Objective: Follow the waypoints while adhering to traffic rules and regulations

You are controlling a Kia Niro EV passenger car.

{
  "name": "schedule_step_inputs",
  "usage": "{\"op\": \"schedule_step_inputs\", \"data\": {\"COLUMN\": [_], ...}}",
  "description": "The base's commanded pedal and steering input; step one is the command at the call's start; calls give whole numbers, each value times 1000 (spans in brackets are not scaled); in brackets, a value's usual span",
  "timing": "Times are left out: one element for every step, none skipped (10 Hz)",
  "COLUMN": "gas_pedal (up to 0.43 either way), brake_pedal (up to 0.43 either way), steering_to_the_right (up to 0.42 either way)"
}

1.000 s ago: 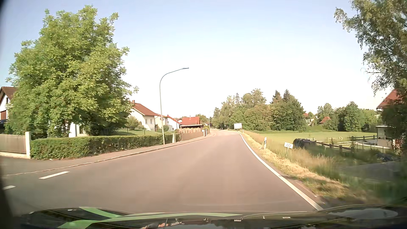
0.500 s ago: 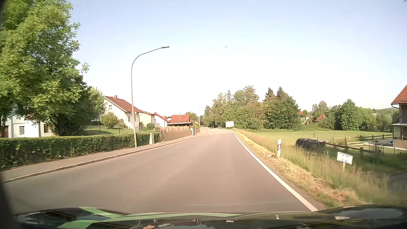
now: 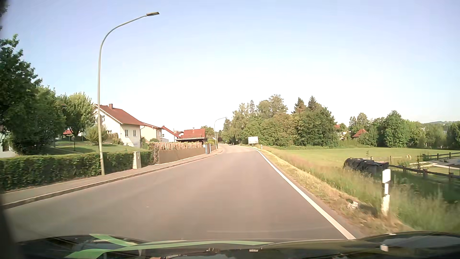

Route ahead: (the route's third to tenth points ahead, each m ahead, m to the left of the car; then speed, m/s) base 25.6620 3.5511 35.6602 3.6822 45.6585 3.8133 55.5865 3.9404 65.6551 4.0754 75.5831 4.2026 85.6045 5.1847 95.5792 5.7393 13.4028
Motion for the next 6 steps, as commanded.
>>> {"op": "schedule_step_inputs", "data": {"gas_pedal": [47,47,47,59,59,59], "brake_pedal": [0,0,0,0,0,0], "steering_to_the_right": [12,11,11,10,7,5]}}
